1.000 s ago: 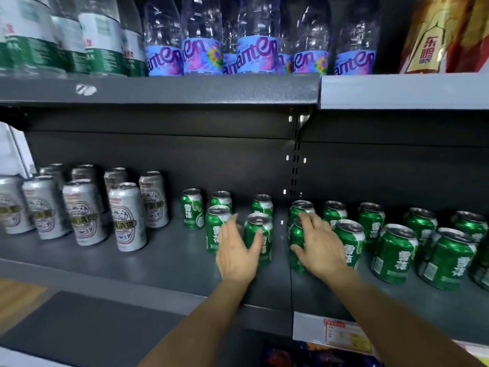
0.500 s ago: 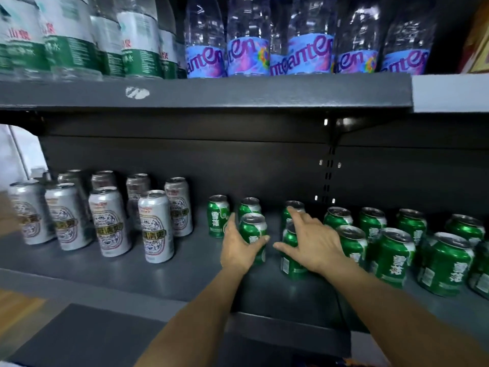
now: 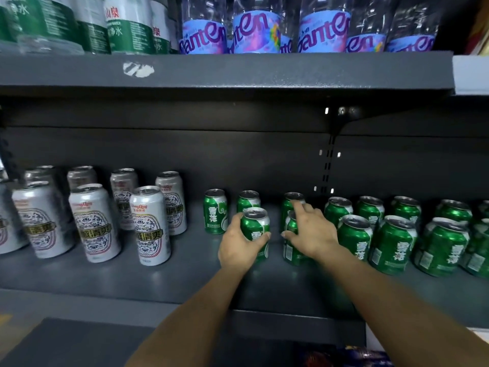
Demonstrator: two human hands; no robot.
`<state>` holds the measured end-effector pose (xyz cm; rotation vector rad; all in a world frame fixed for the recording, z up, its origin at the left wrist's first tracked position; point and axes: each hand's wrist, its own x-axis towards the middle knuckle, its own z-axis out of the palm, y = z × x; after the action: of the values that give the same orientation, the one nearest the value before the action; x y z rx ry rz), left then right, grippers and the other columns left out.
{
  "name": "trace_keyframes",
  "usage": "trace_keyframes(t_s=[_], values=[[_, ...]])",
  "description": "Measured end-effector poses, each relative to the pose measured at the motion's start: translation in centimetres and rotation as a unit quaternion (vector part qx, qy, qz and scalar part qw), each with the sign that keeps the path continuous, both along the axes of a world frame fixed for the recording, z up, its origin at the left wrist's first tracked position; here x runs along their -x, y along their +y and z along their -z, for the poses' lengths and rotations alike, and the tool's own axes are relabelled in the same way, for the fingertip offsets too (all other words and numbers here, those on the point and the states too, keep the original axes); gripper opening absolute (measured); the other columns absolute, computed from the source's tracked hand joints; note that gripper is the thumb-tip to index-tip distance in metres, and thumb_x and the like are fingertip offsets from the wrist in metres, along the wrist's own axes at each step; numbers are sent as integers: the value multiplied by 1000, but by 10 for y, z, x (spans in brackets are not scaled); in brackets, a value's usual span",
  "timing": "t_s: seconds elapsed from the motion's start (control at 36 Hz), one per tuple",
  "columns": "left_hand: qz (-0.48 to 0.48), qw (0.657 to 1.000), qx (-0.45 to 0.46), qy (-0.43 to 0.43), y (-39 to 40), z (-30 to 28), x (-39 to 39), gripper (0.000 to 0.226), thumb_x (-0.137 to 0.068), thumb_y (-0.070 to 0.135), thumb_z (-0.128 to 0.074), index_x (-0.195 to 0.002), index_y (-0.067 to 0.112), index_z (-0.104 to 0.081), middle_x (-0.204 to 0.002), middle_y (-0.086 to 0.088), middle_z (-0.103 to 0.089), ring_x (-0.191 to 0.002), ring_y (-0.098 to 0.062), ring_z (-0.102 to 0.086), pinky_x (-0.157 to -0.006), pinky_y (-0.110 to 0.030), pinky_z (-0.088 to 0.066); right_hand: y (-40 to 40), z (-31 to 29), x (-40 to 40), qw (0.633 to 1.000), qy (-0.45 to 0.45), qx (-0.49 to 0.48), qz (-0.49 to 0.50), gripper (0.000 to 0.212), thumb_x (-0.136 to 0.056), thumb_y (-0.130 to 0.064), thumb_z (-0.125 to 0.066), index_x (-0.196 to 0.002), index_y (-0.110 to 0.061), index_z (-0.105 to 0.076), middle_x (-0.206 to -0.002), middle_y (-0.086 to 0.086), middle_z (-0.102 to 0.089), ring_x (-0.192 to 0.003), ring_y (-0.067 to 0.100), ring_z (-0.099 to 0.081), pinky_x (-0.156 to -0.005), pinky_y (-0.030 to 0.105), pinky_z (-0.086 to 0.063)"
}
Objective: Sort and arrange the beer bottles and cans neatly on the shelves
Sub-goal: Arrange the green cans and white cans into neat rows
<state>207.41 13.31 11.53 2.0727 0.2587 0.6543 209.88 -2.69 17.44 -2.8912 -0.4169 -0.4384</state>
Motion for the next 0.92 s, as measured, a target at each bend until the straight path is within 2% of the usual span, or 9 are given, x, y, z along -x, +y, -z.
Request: trace_keyframes(t_s=[0.08,0.14,0.22,0.31,0.42,0.53,0.64,0.72,0.92], values=[[14,1000,-6,4,3,2,-1,74,-75,56,-72,-137,32,-40,-126,11,-59,-114,-13,-57,-93,-35,-48,-2,-1,-2,1000,2,14,0,74,-89,-52,-60,-147,-22,-24,-145,1,-39,-129,24,-40,-94,39,-45],[7,1000,22,-16,6,1,0,68,-80,60,-65,-138,33,-40,-122,14,-57,-111,-10,-56,-92,-35,-46,-1,-2,-3,998,-33,47,3,74,-88,-61,-52,-146,-21,-28,-143,2,-41,-130,25,-38,-103,40,-36],[-58,991,91,-81,18,-7,-2,51,-88,53,-59,-131,28,-48,-106,9,-57,-102,-14,-57,-83,-30,-41,6,-7,-2,993,-115,27,3,75,-88,-69,-24,-145,-22,-35,-144,1,-43,-133,24,-35,-106,41,-26],[-125,988,44,-84,37,-17,-9,45,-93,47,-52,-128,19,-50,-115,-2,-54,-114,-24,-52,-86,-35,-41,24,-15,1,990,-136,10,-41,89,-77,-68,0,-144,-23,-37,-141,-2,-46,-130,21,-37,-104,38,-26],[-109,992,-65,21,63,-24,-22,60,-96,41,-52,-150,22,-31,-150,-11,-32,-134,-33,-35,-101,-42,-36,53,-16,-1,987,-96,35,-127,76,-90,-71,-29,-149,-23,-29,-147,0,-38,-133,21,-34,-105,37,-30],[-62,984,-130,107,78,-27,-35,69,-98,33,-50,-155,25,-12,-161,-10,-8,-143,-34,-22,-109,-45,-31,73,-7,1,987,-49,62,-139,82,-86,-69,-45,-150,-22,-24,-151,2,-33,-133,23,-33,-104,39,-37],[-43,984,-141,99,82,-23,-41,71,-95,19,-52,-154,20,-13,-161,-9,-12,-142,-32,-25,-108,-43,-33,77,2,0,993,-16,16,-113,71,-87,-53,-57,-145,-24,-30,-139,0,-40,-123,23,-41,-89,38,-45],[-32,989,-126,71,83,-18,-42,71,-93,11,-51,-154,18,-15,-160,-9,-14,-141,-30,-28,-107,-41,-34,81,1,0,995,1,-14,-102,68,-87,-49,-61,-142,-23,-32,-134,0,-43,-124,23,-43,-90,39,-46],[-17,991,-116,65,88,-16,-43,76,-90,6,-49,-155,19,-11,-161,-10,-12,-141,-32,-29,-108,-42,-34,90,0,3,991,28,-93,-97,91,-81,-44,-72,-151,-26,-16,-147,0,-37,-132,22,-41,-96,36,-43]])
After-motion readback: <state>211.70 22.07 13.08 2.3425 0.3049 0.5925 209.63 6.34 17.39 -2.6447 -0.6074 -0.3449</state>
